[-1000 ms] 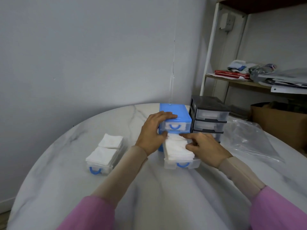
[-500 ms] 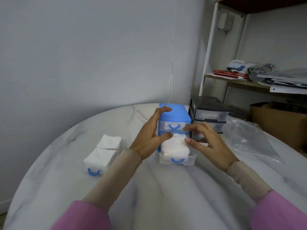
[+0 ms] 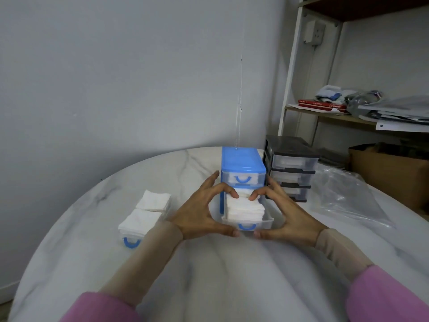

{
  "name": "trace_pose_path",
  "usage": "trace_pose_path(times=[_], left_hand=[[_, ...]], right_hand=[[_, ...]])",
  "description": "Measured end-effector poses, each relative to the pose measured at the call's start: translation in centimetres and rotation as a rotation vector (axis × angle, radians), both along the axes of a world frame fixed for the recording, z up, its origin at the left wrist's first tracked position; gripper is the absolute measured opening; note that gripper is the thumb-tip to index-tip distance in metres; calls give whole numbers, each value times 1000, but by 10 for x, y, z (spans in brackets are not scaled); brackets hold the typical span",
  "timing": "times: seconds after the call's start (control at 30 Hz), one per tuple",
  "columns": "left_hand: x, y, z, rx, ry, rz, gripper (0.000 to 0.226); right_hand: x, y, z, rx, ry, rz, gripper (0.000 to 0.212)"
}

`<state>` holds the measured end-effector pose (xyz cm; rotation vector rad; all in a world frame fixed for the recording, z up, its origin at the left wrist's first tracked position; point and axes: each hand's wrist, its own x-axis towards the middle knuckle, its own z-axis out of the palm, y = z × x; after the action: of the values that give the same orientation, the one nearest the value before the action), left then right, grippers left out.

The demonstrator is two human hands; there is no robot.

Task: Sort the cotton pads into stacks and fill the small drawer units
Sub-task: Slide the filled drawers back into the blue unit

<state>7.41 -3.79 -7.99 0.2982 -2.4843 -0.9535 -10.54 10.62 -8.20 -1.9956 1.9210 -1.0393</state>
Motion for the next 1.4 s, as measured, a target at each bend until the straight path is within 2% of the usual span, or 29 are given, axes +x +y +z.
trace_pose_path(times=[0.1, 0.3, 0.47, 0.67, 0.87, 1.07, 1.2, 1.27, 1.4], left_hand=[[-3, 2, -1, 63, 35, 4, 55], [-5, 0, -8, 78, 84, 36, 55], [-8, -2, -12, 96, 160, 28, 43], [-13, -4, -18, 10, 237, 109, 29], [-18, -4, -25, -68, 259, 157, 32], [-19, -1, -28, -170, 205, 210, 35], [-20, 5, -30, -160, 310, 230, 22], [-20, 7, -30, -132, 322, 236, 14], [-21, 4, -32, -204, 308, 281, 13]], right_hand=[[-2, -2, -1, -2, -44, -26, 58], [-2, -6, -5, -102, -83, -94, 47], [1, -9, -5, -103, -43, -171, 49], [3, -9, -6, -151, -28, -155, 32], [2, -12, -10, -160, -46, -186, 20], [3, -15, -13, -173, -8, -223, 22], [4, -17, -16, -194, 1, -241, 23], [6, -18, -17, -197, 2, -246, 24], [8, -19, -16, -185, -3, -242, 20]])
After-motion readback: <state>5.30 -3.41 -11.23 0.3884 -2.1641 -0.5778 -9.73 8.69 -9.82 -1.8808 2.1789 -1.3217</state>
